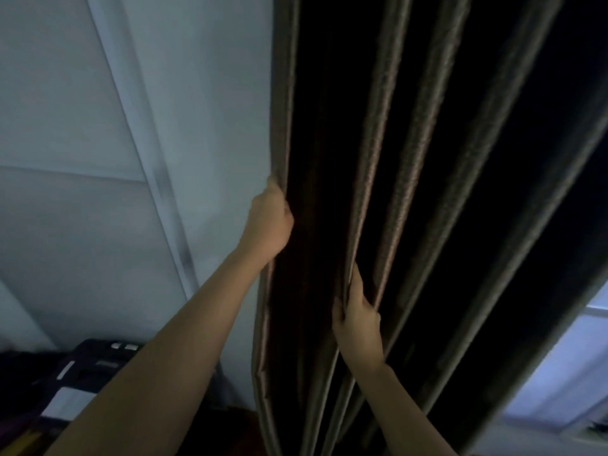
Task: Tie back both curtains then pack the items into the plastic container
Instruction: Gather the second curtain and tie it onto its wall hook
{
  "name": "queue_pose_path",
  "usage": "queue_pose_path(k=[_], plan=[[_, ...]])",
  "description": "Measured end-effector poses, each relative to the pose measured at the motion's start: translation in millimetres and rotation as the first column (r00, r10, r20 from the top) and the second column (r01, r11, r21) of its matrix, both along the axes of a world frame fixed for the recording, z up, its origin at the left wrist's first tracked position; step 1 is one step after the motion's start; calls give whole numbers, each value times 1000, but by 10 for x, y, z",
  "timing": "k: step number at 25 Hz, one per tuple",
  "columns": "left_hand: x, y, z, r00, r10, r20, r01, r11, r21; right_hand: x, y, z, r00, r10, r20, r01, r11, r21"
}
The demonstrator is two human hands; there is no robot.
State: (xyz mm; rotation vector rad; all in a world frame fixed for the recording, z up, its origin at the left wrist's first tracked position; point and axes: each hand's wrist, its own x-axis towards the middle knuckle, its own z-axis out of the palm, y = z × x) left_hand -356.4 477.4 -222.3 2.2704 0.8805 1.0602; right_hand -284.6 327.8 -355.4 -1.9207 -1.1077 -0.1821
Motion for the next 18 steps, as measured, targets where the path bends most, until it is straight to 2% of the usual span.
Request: queue_pose_path(k=[4, 7, 13, 15, 18], plan=[[112, -78, 18, 974, -225, 13, 225, 964, -143, 45, 46, -147, 999, 38, 31, -38, 999, -29], [167, -175, -28, 926, -376, 32, 376, 912, -163, 84, 118, -157, 993, 84, 81, -78, 994, -70], [194, -265, -30, 908, -413, 68, 418, 885, -203, 81, 245, -250, 993, 112, 42, -98, 962, -254], [180, -318, -25, 905, -419, 69, 423, 879, -218, 96, 276, -243, 991, 131, 11, -125, 962, -244], [176, -342, -16, 907, -413, 87, 422, 875, -237, 59, 289, -259, 959, 258, -114, -276, 944, -182]])
